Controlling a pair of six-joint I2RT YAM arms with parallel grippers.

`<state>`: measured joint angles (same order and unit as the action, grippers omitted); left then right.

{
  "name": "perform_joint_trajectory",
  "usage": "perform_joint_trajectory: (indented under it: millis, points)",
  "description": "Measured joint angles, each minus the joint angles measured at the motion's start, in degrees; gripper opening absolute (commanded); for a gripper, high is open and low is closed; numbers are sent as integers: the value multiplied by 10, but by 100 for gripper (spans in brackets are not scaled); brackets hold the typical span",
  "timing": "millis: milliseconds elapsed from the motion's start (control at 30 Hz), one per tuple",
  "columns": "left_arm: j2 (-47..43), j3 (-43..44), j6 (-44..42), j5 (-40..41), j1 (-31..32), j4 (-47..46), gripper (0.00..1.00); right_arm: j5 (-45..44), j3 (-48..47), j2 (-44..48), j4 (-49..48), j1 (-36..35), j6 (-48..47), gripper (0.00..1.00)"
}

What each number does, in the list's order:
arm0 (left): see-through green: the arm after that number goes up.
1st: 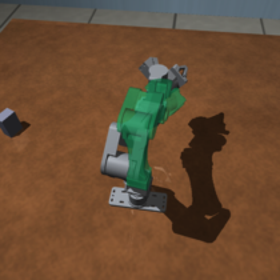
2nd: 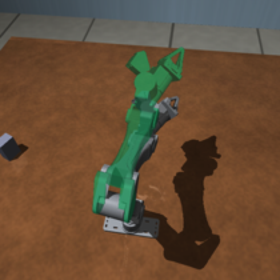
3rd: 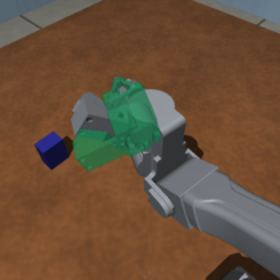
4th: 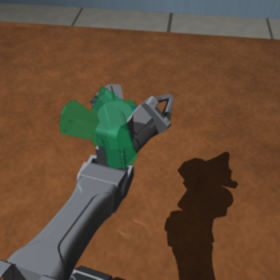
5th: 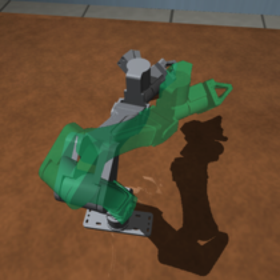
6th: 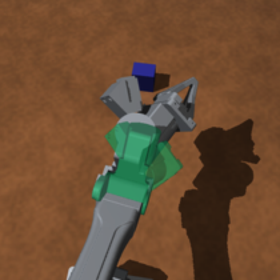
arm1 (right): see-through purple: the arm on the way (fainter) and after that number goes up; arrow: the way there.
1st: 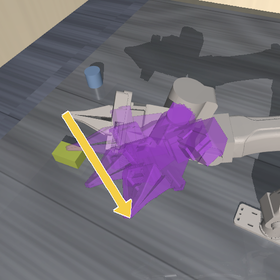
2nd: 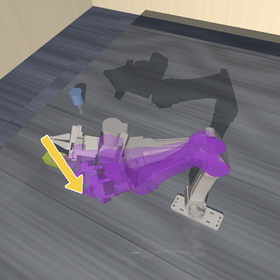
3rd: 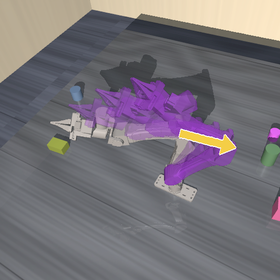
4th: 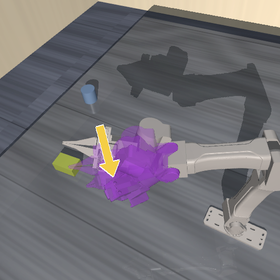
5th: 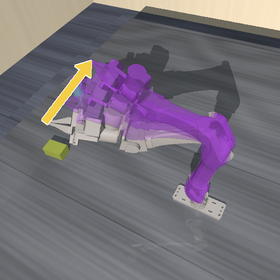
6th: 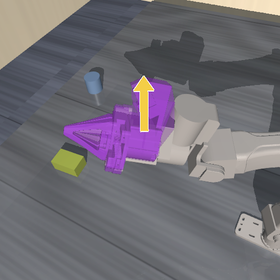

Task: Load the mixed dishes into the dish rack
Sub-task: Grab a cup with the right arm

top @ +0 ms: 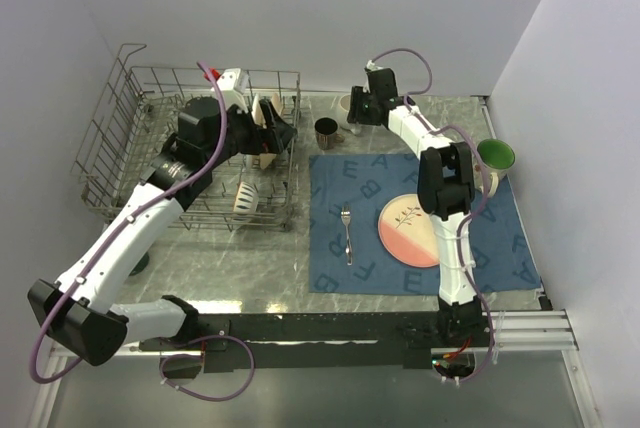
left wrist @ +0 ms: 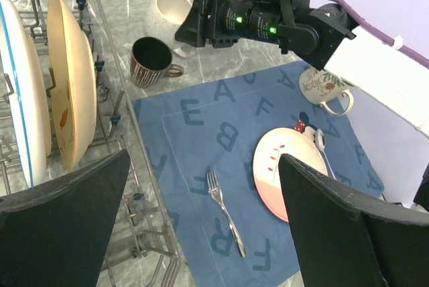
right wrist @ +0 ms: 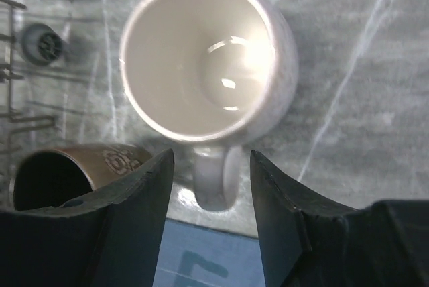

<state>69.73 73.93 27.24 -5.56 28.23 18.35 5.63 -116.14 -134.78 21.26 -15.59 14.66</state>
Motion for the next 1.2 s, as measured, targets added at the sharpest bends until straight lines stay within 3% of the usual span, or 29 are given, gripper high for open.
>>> perform_joint_trajectory:
  millis: [100,367,400,467,667,900,1200]
  points:
    - [-6,-5,0,0,0,0,99,2,-17,-10,1,-2,3,44]
    - [-36,-24,6,7,0,1,99,10,-40,-27,24,-3,7,43]
    - [-39,-26,7,8,0,1,99,10,-43,-30,27,-3,7,24]
    - [-45,-32,9,9,0,0,99,13,-59,-40,42,-3,10,0]
    - [-46,-34,9,9,0,1,99,-1,-83,-51,55,-4,14,0]
    - [-40,-34,11,9,0,0,99,18,-44,-30,33,2,46,0]
    - [5,-33,11,9,0,0,99,208,89,71,6,77,213,0]
